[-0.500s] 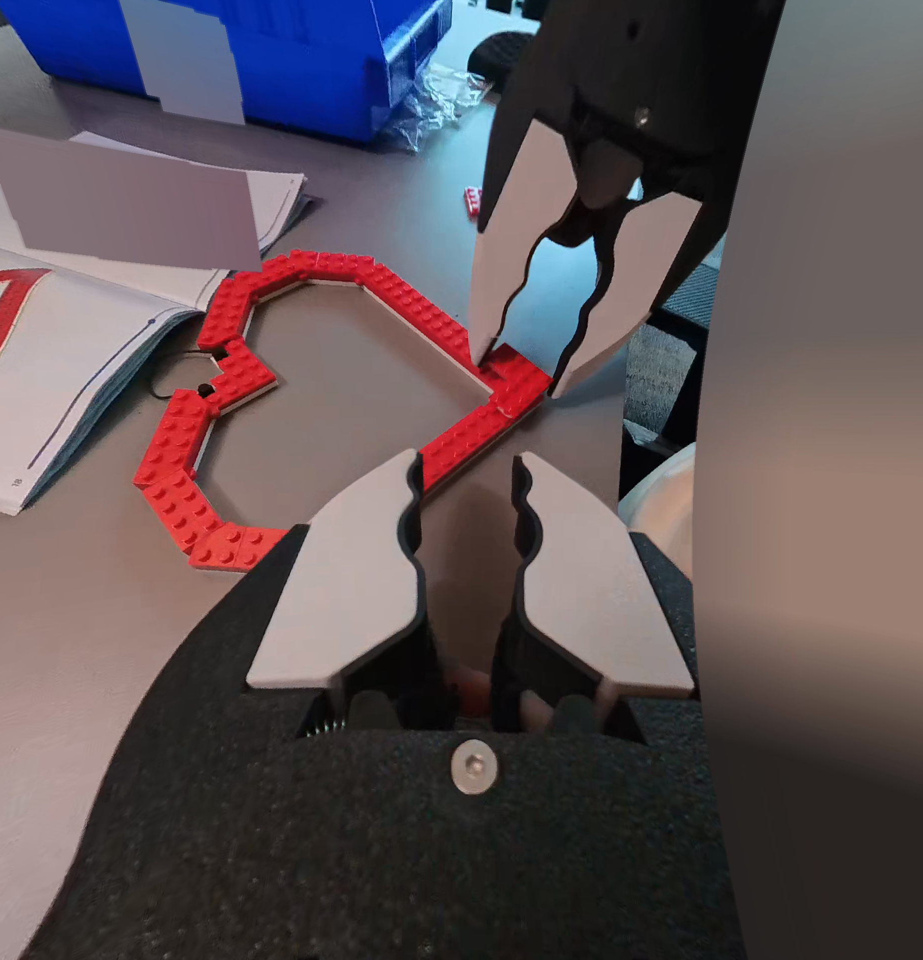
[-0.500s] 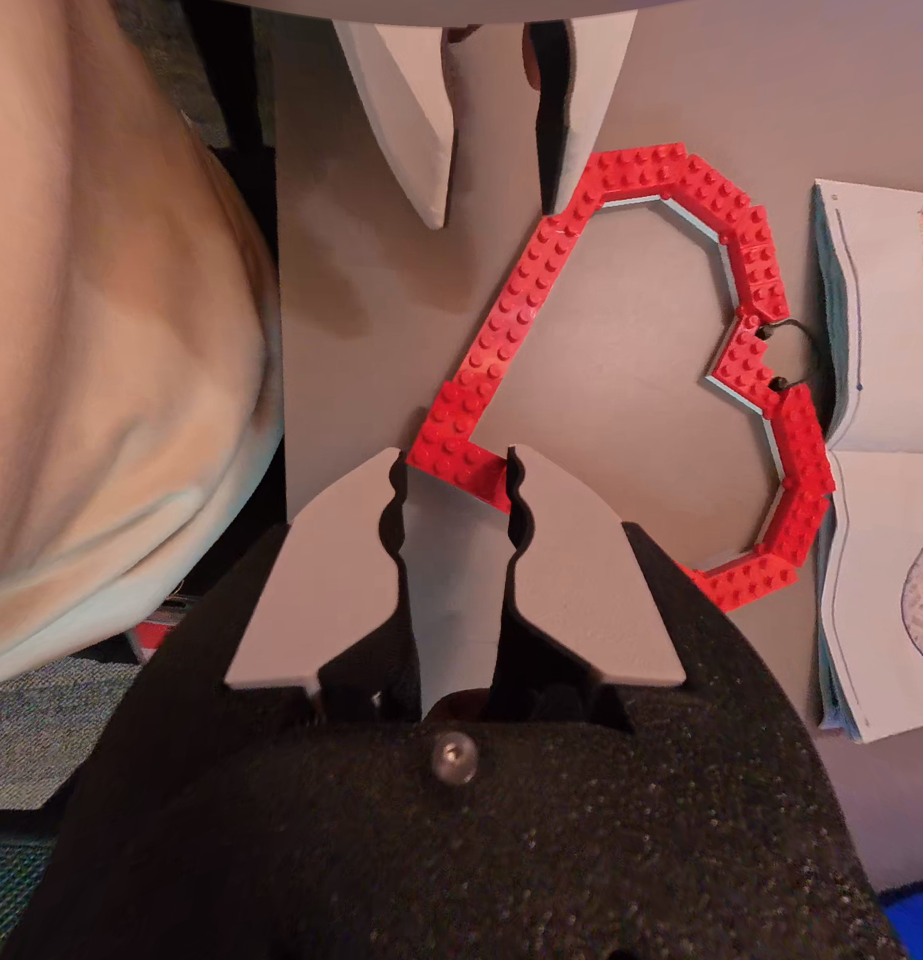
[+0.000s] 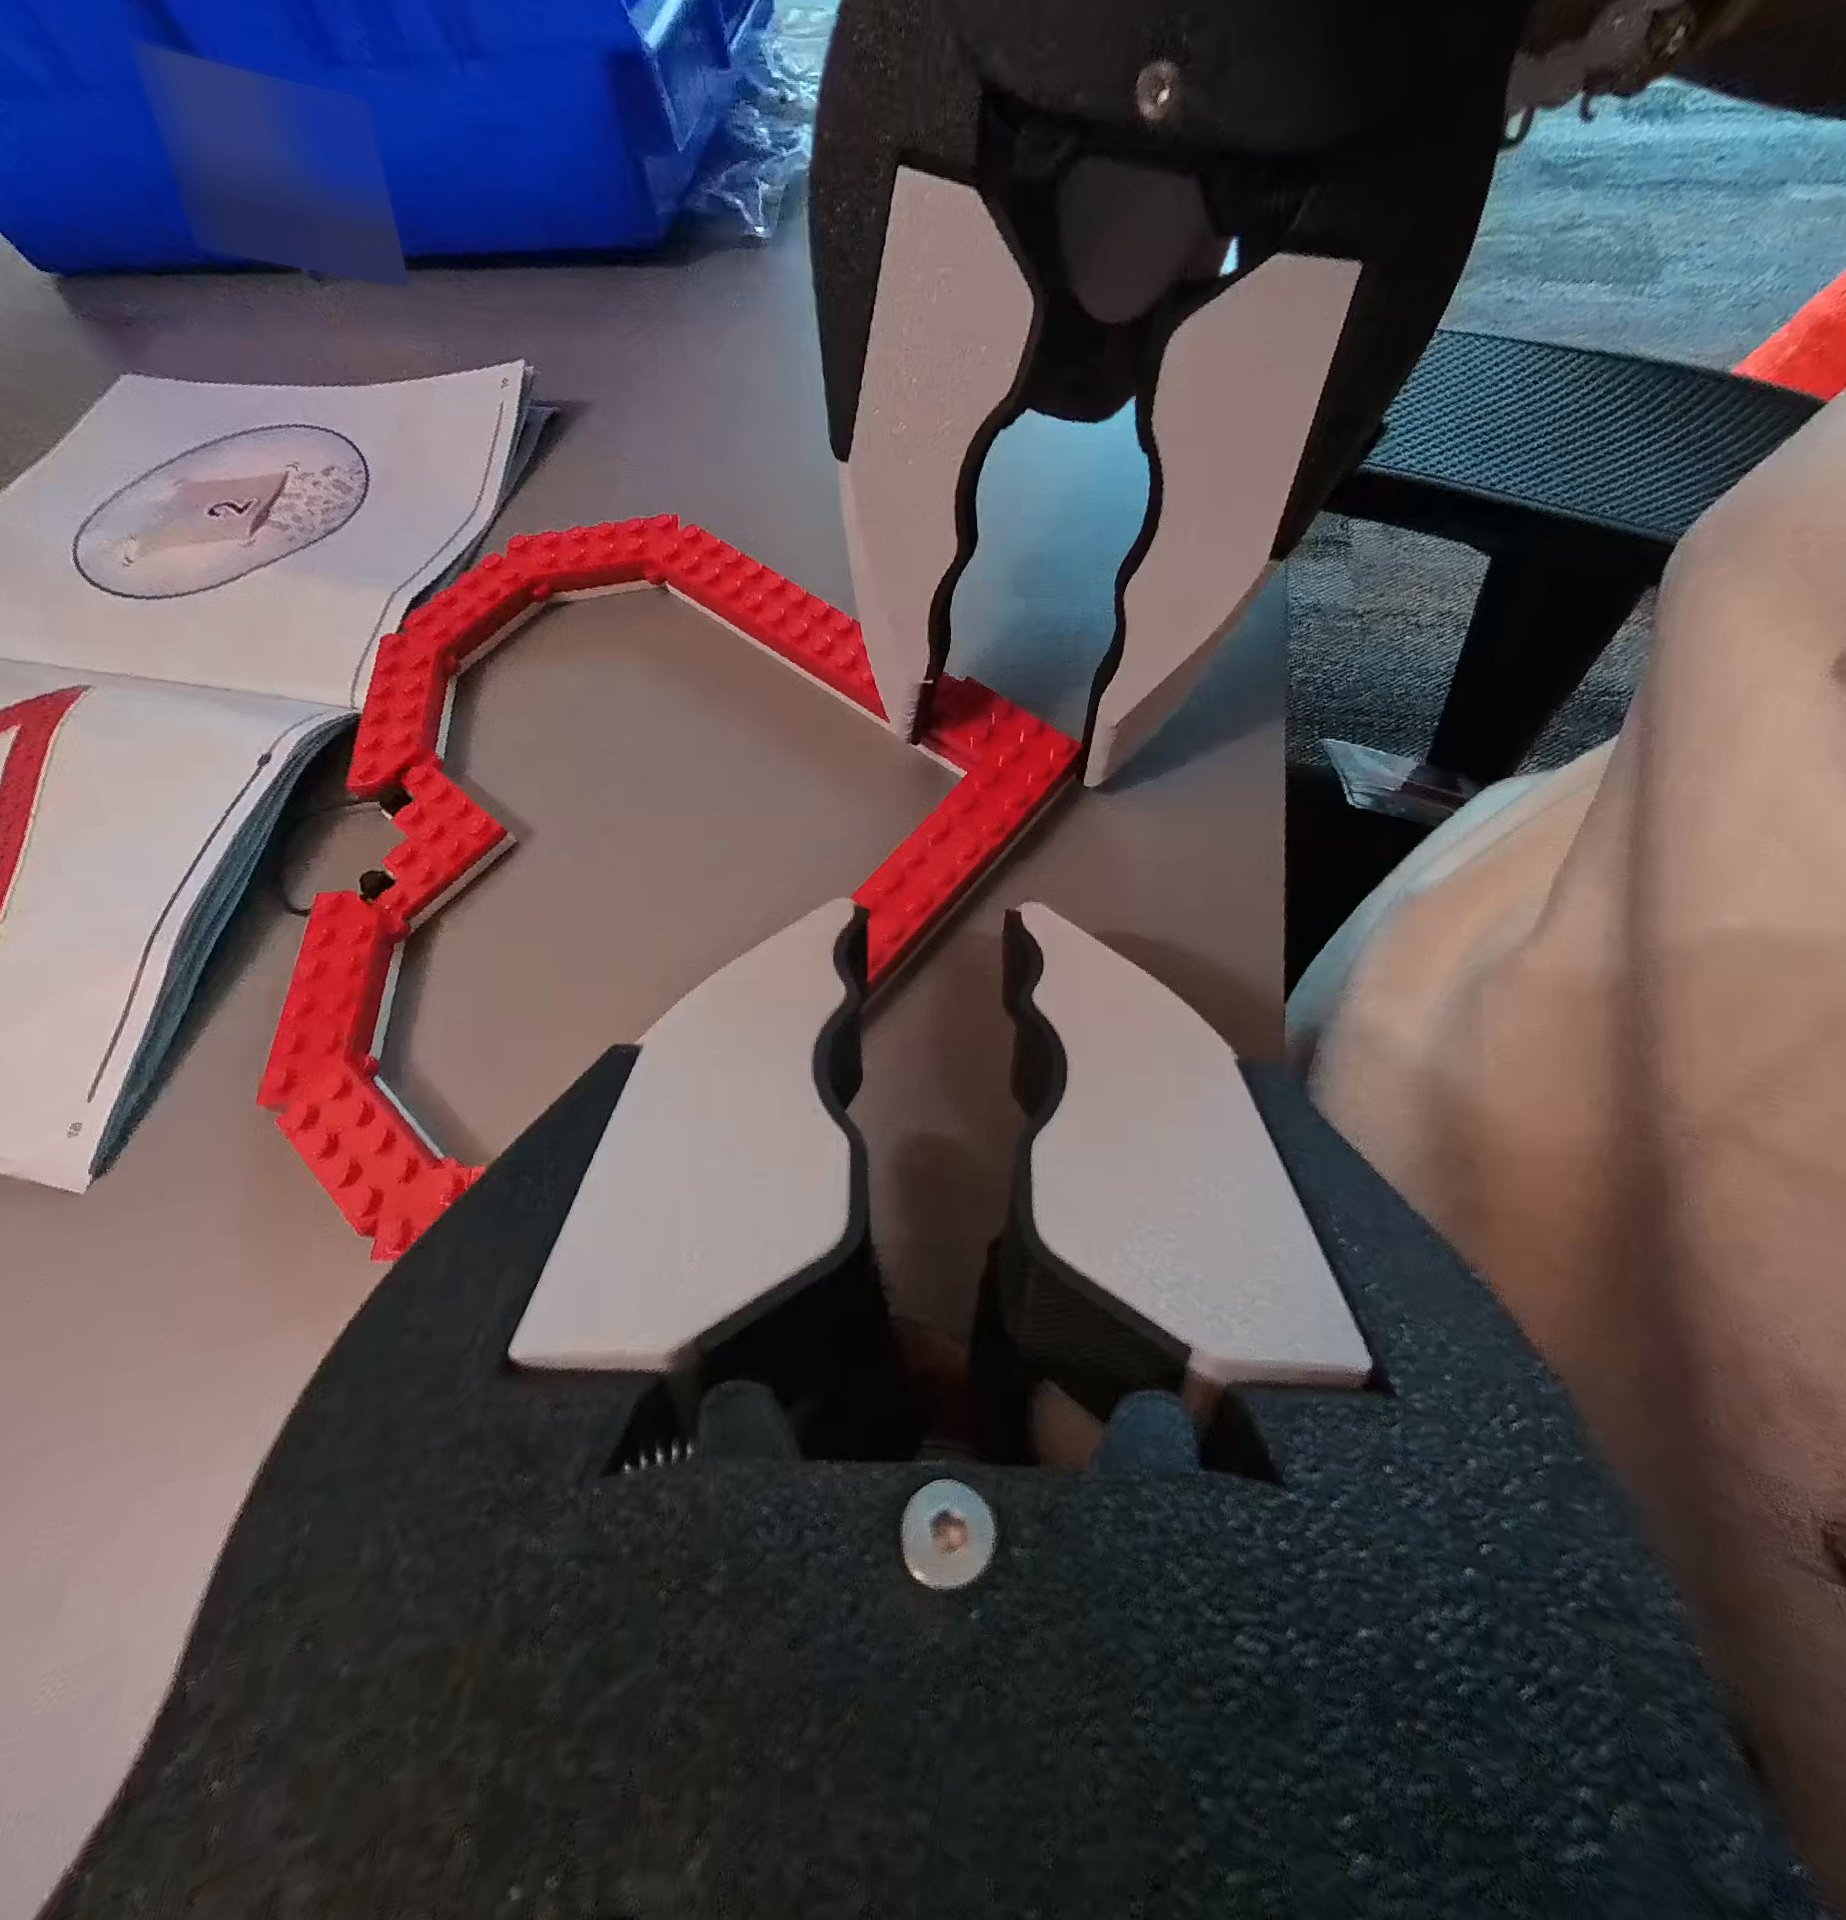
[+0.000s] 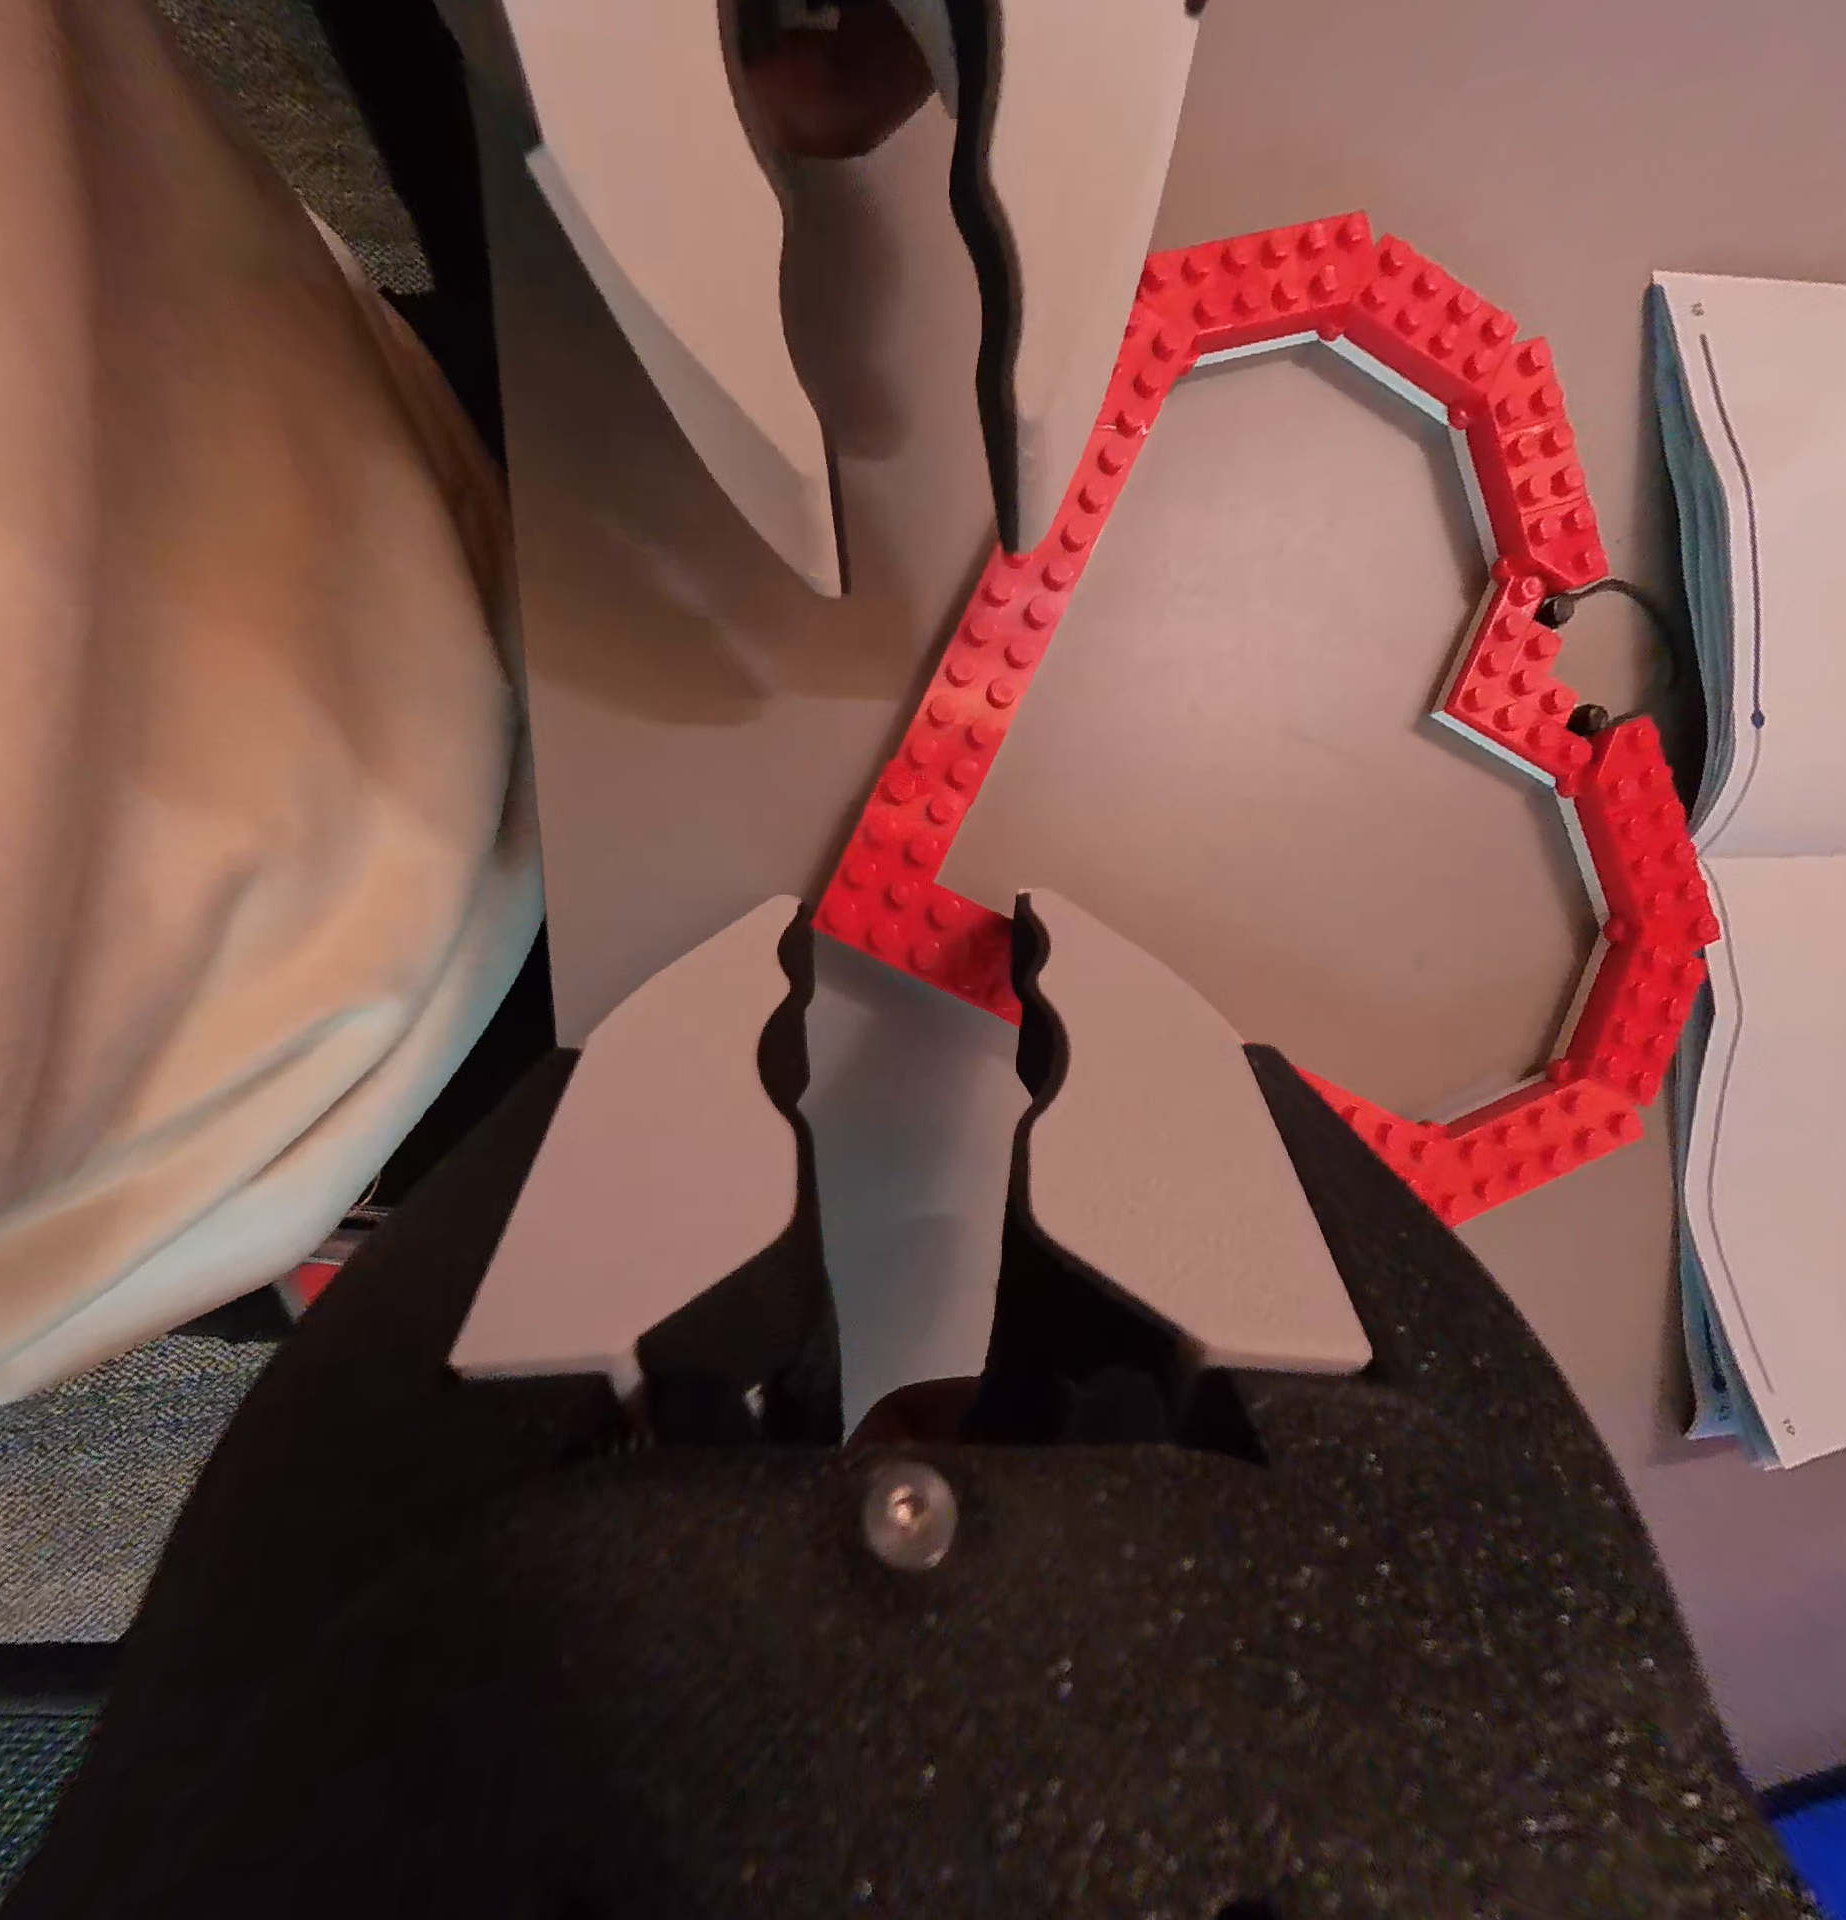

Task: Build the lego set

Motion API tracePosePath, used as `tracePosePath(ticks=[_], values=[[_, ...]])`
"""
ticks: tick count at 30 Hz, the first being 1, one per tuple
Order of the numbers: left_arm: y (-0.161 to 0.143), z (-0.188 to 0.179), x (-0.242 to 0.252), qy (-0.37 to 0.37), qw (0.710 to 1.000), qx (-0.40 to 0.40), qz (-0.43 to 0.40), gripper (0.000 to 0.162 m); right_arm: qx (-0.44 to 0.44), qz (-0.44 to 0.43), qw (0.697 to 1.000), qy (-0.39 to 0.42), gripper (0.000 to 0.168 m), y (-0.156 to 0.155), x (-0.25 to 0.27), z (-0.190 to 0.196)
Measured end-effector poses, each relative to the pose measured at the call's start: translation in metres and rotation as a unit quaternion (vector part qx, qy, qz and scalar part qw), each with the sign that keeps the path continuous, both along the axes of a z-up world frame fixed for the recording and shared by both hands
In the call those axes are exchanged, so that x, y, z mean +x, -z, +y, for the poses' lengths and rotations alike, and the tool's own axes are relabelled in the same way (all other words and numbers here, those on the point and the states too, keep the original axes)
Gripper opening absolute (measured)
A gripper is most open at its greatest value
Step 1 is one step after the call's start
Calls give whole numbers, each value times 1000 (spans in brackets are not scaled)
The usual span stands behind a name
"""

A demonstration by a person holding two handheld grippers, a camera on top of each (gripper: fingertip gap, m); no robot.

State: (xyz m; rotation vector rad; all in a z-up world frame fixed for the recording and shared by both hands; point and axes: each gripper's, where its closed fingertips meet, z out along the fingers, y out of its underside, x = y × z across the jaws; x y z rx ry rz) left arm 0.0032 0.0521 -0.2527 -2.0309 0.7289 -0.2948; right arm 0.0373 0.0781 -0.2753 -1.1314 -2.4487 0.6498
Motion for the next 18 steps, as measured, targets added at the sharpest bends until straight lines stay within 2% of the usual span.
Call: tracePosePath(ticks=[10, 18], values=[[0, 9, 11, 19, 999, 18, 28, 21, -10, 8, 1000, 10, 37, 0, -2, 0], [0, 9, 11, 16, 999, 22, 28, 21, -16, 24, 999, 24, 46, -1, -5, 4]])
